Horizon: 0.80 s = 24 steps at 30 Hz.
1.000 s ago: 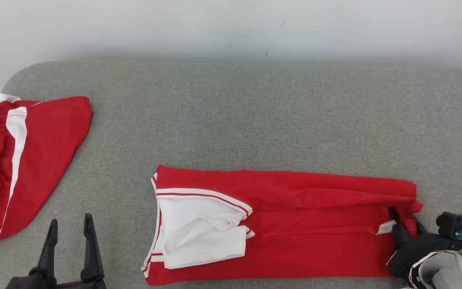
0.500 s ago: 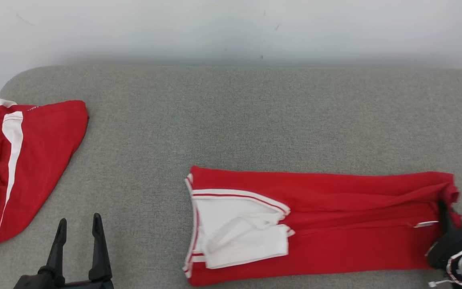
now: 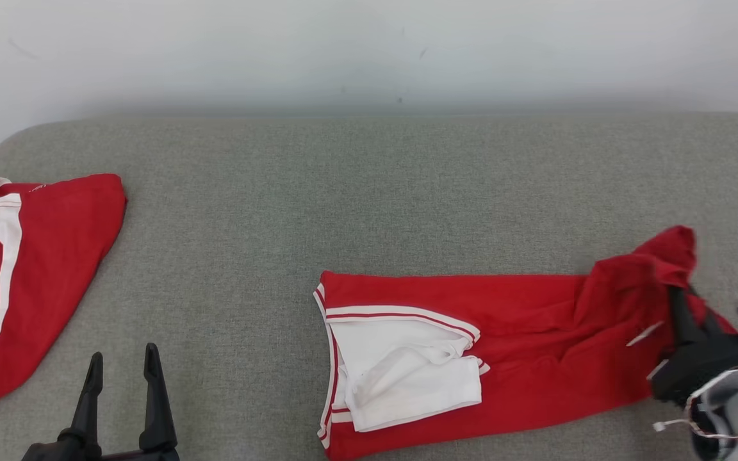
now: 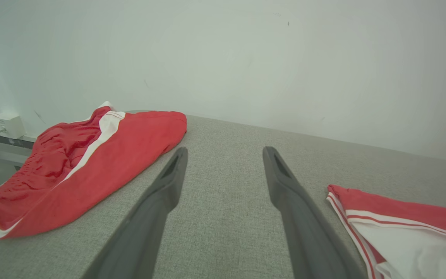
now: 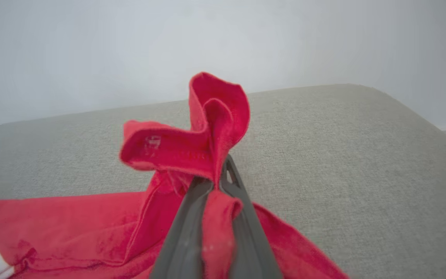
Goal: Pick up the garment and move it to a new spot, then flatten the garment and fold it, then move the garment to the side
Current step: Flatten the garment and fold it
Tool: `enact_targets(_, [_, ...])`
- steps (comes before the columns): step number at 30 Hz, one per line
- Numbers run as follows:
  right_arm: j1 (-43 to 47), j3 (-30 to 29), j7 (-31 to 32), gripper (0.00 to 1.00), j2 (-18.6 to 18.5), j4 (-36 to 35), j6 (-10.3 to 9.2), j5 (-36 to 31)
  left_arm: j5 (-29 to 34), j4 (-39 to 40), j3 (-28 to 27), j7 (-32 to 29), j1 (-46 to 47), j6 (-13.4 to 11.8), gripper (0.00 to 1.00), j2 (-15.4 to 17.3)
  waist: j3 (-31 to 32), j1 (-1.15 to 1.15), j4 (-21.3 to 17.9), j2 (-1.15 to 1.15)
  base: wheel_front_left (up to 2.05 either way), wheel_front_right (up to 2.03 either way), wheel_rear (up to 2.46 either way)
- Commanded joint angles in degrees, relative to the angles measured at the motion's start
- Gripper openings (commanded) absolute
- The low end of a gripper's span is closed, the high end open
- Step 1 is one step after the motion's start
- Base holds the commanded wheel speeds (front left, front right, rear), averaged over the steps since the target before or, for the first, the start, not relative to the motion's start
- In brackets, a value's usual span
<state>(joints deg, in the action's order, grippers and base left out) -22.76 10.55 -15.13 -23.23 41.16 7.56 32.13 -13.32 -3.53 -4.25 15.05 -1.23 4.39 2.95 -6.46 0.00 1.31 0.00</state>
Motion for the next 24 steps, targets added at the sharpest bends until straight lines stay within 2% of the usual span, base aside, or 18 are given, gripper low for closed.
enact_targets(1, [0.9, 0.9, 0.0, 0.0, 1.1, -1.8, -0.16, -0.8, -0.2, 0.1, 0.1, 0.2, -0.5, -0.2, 1.0, -0.1, 0.1, 0.0, -0.2, 0.0, 0.0, 0.0, 0.0])
enact_targets(10, [3.4, 6.7, 1.5, 0.0, 6.7, -11.7, -0.16, -3.1, -0.6, 0.0, 1.0, 0.2, -0.4, -0.7, 1.0, -0.1, 0.3, 0.0, 1.0, 0.0, 0.0, 0.0, 0.0])
enact_targets(12, [3.7, 8.2, 2.6, 0.0, 8.9, -14.0, -0.16, -4.0, -0.8, -0.3, 1.1, 0.2, -0.3, -0.6, 1.0, -0.1, 0.3, 0.0, 1.7, 0.0, 0.0, 0.0, 0.0])
enact_targets(24, [2.6, 14.7, 4.9, 0.0, 16.1, -15.9, -0.16, -5.8, -1.1, -2.1, 2.3, 0.2, 1.4, 0.1, 1.0, -0.1, -0.1, 0.0, 5.4, 0.0, 0.0, 0.0, 0.0])
